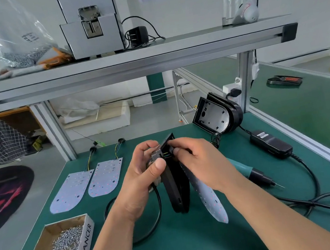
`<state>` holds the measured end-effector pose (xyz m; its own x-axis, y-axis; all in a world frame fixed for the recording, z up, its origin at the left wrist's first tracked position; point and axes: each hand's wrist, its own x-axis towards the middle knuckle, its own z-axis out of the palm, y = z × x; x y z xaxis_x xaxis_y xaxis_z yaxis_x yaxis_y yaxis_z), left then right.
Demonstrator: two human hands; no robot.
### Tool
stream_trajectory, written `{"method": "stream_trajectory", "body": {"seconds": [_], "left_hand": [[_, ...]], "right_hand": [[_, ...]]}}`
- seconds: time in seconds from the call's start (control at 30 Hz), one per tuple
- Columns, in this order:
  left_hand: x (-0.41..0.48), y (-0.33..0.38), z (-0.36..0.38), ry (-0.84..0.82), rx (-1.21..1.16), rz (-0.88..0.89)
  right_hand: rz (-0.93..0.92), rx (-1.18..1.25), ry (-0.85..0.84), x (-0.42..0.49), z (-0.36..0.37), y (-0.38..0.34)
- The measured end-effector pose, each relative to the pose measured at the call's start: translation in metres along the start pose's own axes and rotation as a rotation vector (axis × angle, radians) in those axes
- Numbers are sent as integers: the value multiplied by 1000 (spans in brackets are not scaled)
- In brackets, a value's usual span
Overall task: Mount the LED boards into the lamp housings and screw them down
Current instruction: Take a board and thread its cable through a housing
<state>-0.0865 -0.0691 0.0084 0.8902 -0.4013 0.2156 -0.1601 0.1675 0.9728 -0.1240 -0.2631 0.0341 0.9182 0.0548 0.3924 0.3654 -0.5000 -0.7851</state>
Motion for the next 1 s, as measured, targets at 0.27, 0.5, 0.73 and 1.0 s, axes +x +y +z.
{"method": "stream_trajectory", "body": {"seconds": [0.27, 0.5, 0.73, 1.0], "left_hand": [[1, 1, 9, 14, 16, 43], [3, 7, 4, -64, 72, 112], [3, 7, 2, -76, 134, 150], [1, 3, 7, -62, 195, 138]], "right_hand": [[13, 64, 23, -1, 4, -2], [86, 236, 92, 0, 0, -4], [37, 195, 91, -4, -1, -10], [79, 162, 118, -1, 0, -10]]}}
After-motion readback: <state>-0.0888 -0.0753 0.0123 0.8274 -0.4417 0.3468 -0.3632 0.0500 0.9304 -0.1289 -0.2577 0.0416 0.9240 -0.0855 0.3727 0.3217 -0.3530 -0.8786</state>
